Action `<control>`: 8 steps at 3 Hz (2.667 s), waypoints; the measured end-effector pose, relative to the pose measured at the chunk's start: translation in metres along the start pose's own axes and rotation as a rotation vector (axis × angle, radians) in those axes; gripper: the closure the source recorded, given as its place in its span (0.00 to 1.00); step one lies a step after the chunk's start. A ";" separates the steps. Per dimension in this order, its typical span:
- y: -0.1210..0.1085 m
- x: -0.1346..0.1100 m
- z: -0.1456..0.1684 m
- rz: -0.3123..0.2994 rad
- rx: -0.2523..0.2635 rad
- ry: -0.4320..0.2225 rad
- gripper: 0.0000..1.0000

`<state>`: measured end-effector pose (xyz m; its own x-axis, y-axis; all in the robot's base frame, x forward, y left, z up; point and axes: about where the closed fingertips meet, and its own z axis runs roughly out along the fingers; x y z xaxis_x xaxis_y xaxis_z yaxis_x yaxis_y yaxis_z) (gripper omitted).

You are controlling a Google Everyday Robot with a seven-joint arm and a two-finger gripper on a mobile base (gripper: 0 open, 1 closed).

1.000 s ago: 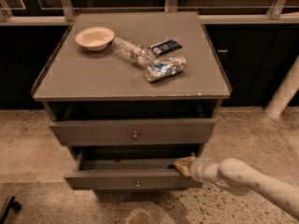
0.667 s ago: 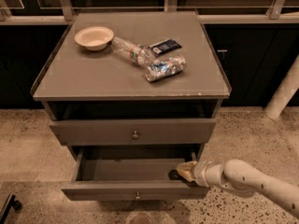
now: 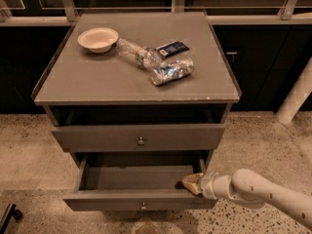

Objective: Open middle drawer

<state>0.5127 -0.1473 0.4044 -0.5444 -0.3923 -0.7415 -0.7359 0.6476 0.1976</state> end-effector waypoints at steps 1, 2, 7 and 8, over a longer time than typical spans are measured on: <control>0.009 0.006 0.000 0.013 -0.014 0.004 1.00; 0.009 0.005 -0.001 0.013 -0.014 0.004 1.00; 0.023 0.006 -0.107 0.031 0.210 -0.205 0.36; 0.023 0.006 -0.107 0.031 0.210 -0.205 0.13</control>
Offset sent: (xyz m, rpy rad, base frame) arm -0.0838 -0.0102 -0.0013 0.0691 0.0404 -0.0691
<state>0.4493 -0.2048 0.4727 -0.4565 -0.2440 -0.8556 -0.6090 0.7867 0.1005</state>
